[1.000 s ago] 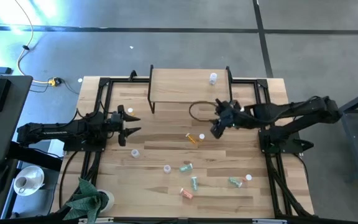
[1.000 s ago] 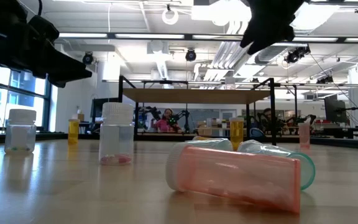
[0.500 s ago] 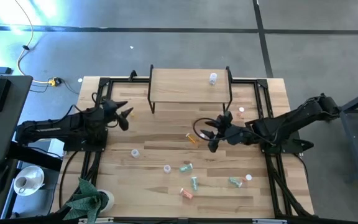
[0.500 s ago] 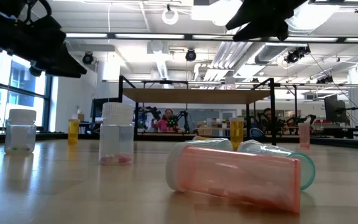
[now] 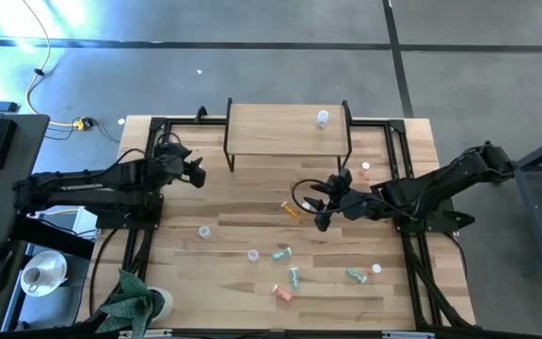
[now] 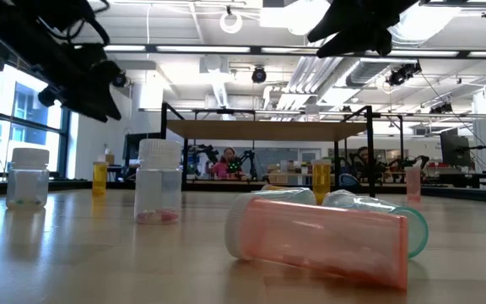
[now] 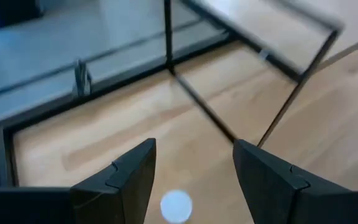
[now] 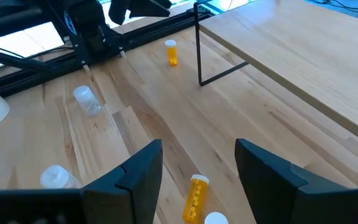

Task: Pick and place medicine bottles onto shelf by color
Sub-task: Put the orange pill bottle on the shelf

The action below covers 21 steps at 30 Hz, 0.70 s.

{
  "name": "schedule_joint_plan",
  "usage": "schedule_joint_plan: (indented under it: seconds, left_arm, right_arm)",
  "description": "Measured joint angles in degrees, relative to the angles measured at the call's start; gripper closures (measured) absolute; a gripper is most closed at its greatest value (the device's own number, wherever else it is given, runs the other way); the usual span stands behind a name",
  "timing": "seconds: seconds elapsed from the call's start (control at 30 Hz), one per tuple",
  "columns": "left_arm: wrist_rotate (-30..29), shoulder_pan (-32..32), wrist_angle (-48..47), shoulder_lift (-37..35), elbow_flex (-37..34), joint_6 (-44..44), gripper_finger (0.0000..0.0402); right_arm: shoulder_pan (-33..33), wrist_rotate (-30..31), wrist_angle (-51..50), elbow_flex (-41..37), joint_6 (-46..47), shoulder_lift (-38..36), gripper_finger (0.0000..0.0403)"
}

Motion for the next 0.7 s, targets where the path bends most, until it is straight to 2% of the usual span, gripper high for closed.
schedule_joint_plan:
  seconds: [0.13, 0.7]
  left_arm:
    - [3.2, 1.95, -0.4, 4.15, 0.19, -2.59, 0.0198]
    - [3.1, 4.37, -0.33, 13.03, 0.19, -8.22, 0.0198]
  right_arm:
    - [0.0, -0.42, -0.15, 0.04, 0.01, 0.0, 0.021]
    - [0.0, -0.44, -0.34, 0.07, 0.02, 0.02, 0.021]
